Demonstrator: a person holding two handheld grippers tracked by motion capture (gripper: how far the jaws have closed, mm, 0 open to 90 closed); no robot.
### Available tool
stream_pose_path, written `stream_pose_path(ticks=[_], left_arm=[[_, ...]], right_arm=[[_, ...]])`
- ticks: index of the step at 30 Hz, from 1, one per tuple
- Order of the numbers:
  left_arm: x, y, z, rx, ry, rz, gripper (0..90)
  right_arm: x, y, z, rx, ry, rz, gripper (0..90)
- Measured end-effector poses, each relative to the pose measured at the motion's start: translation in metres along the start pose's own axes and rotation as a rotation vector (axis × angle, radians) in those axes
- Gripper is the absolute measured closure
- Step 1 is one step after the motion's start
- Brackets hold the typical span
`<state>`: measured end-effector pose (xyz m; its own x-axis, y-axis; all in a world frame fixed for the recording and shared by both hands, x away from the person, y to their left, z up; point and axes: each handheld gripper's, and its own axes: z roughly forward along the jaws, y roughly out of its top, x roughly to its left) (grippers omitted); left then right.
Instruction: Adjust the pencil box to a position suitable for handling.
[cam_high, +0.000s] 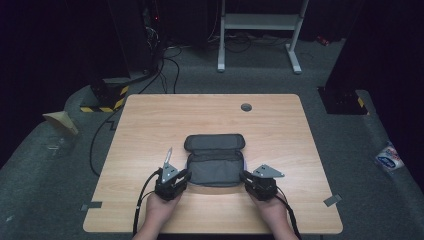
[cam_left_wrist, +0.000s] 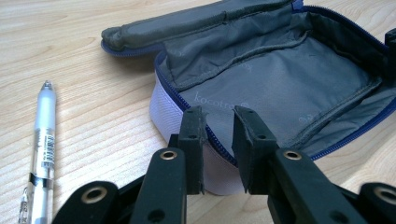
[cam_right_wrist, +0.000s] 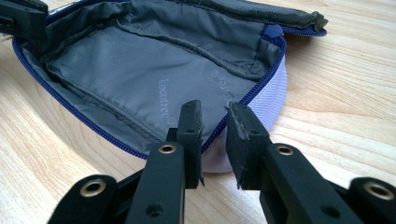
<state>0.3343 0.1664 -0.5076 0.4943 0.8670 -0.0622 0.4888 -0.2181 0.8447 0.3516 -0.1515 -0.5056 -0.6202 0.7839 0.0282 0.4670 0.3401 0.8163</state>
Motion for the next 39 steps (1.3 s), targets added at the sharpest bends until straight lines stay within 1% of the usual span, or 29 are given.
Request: stream_pose_path(ticks=[1,2,5,14,18,23,24,25,27,28,32,34,35,37,38,39], left_arm=[[0.0,0.0,-0.001,-0.013,0.011,0.011,71.1],[0.0,0.0,-0.001,-0.013,0.011,0.011,69.3],[0.001,0.001,-0.003,-0.029,0.018,0.007,67.5],[0.004,0.003,-0.01,-0.06,0.029,0.004,66.8],[0.008,0.003,-0.015,-0.068,0.041,0.007,65.3],[0.014,0.002,-0.019,-0.071,0.053,-0.002,63.9],[0.018,0.001,-0.023,-0.066,0.063,0.004,62.4],[0.018,0.001,-0.023,-0.066,0.063,0.004,61.5],[0.022,-0.002,-0.028,-0.059,0.079,0.023,60.8],[0.024,-0.003,-0.031,-0.056,0.088,0.022,60.3],[0.035,-0.009,-0.04,-0.051,0.107,0.003,58.7],[0.04,-0.013,-0.043,-0.049,0.108,-0.022,58.1],[0.042,-0.014,-0.044,-0.046,0.108,-0.029,57.2],[0.047,-0.017,-0.045,-0.036,0.121,-0.031,55.3],[0.05,-0.018,-0.046,-0.036,0.122,-0.045,54.8],[0.054,-0.019,-0.047,-0.03,0.118,-0.053,54.0]], right_arm=[[0.0,0.0,-0.001,-0.001,0.002,0.002,72.1],[0.0,0.0,-0.001,-0.001,0.002,0.002,72.1],[0.002,0.001,-0.004,-0.015,0.006,0.009,68.2],[0.006,0.005,-0.009,-0.038,0.012,0.005,64.2],[0.006,0.008,-0.013,-0.06,0.009,0.005,60.0],[0.003,0.009,-0.015,-0.072,-0.006,0.015,58.2],[0.002,0.009,-0.017,-0.077,-0.012,0.024,56.1],[0.001,0.009,-0.017,-0.08,-0.017,0.022,54.7],[0.0,0.01,-0.018,-0.082,-0.022,0.018,53.4],[-0.001,0.01,-0.018,-0.085,-0.028,0.017,52.6],[-0.005,0.009,-0.02,-0.092,-0.037,0.029,51.3],[-0.008,0.01,-0.022,-0.102,-0.038,0.039,50.8],[-0.009,0.01,-0.024,-0.103,-0.04,0.048,50.6],[-0.013,0.01,-0.026,-0.109,-0.046,0.056,50.2],[-0.015,0.009,-0.027,-0.108,-0.047,0.063,49.6],[-0.02,0.008,-0.027,-0.099,-0.058,0.074,49.5]])
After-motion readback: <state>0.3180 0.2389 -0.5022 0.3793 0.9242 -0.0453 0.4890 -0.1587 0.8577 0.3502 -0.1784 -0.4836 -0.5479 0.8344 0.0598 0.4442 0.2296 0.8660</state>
